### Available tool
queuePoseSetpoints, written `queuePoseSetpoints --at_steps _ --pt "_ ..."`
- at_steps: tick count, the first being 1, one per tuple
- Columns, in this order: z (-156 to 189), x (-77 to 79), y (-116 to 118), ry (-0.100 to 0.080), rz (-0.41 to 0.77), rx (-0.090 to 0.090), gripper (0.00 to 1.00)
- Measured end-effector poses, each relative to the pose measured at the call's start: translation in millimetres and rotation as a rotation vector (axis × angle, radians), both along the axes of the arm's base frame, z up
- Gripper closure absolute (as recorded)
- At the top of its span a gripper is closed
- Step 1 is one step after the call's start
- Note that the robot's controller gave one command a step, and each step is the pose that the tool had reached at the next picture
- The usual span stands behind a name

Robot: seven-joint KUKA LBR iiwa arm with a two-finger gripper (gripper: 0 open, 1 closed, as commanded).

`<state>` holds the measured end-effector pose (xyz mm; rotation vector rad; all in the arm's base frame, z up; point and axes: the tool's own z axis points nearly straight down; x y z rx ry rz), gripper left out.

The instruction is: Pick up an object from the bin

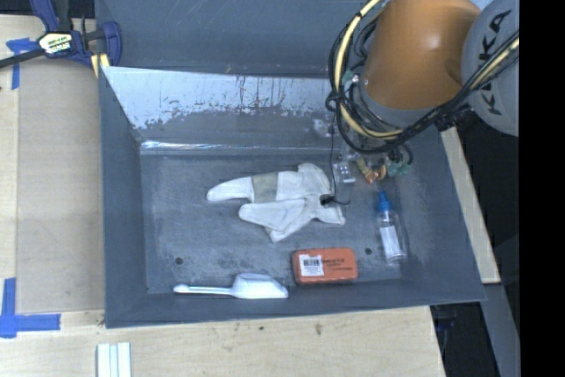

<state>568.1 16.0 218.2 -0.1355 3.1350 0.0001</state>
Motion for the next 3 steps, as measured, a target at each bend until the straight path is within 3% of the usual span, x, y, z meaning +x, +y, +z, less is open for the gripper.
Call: queuePoseSetpoints --at_steps 1,2,3 --pt "0.0 0.0 0.0 0.000 0.000 0.000 0.00" --pt "-42.9 -2.8 3.2 -0.007 0.057 -0.001 0.00" --pt "-90.4 -12.9 12.1 0.000 0.029 0.000 0.00"
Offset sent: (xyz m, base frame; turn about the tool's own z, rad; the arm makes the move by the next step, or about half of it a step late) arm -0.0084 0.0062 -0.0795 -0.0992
